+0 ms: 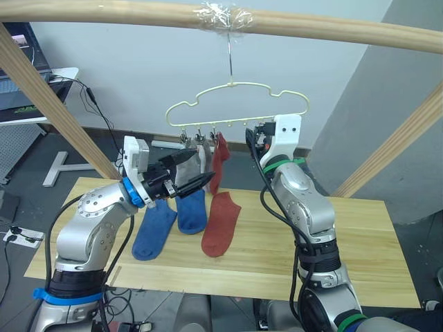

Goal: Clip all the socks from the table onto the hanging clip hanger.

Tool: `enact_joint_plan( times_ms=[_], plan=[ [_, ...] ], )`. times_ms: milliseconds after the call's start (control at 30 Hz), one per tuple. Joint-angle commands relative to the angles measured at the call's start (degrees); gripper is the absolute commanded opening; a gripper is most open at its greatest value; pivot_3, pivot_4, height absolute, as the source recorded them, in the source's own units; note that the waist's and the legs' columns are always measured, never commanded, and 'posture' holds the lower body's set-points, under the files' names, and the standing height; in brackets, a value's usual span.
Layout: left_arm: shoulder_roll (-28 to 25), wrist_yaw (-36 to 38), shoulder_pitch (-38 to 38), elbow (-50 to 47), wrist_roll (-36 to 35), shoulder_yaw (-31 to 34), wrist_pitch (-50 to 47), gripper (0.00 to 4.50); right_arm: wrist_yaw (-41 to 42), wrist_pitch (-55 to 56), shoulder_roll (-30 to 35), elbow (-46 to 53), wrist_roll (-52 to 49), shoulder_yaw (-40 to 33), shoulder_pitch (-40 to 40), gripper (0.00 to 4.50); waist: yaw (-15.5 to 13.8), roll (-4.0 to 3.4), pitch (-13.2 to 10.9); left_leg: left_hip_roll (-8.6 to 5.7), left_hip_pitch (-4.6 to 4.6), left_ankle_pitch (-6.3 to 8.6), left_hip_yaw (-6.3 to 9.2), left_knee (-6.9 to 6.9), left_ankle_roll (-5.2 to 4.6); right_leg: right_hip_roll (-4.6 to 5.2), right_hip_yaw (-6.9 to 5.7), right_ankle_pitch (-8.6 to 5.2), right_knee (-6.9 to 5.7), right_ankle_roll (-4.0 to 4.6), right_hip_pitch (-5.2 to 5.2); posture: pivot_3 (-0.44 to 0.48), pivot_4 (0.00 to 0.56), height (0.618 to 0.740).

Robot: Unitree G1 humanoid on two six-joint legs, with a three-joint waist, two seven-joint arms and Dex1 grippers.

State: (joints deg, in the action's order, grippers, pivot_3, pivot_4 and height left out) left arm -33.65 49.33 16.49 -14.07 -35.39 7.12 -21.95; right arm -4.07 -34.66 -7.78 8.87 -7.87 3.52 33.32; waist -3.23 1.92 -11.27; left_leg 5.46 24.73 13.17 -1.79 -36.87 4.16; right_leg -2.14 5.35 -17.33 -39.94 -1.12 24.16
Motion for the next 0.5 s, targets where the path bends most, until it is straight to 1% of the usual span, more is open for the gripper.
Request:
enact_joint_plan(
  times_ms=[33, 500],
  plan=[
    [-0.14, -0.13, 0.15, -2.4, -0.66, 1.15, 0.24, 4.1, -0.86, 0.41, -1.38, 1.88, -0.26, -0.47, 0.73, 2.58, 0.0, 0.0, 0.0, 0.0, 0.0, 0.0, 0.0, 0.0, 0.0, 0.0, -0.01, 0.0, 0.0, 0.0, 0.0, 0.249, 0.209, 0.74],
    [-0.16, -1.04, 0.03, -3.7, -1.14, 1.4, -0.84, 4.1, -2.74, -2.54, -3.86, 5.02, -1.95, 1.23, -0.26, 2.58, 0.03, -0.01, -0.01, 0.01, 0.0, 0.0, 0.02, 0.01, 0.0, 0.0, -0.01, -0.01, 0.01, 0.01, 0.01, 0.246, 0.211, 0.74]
  ],
)
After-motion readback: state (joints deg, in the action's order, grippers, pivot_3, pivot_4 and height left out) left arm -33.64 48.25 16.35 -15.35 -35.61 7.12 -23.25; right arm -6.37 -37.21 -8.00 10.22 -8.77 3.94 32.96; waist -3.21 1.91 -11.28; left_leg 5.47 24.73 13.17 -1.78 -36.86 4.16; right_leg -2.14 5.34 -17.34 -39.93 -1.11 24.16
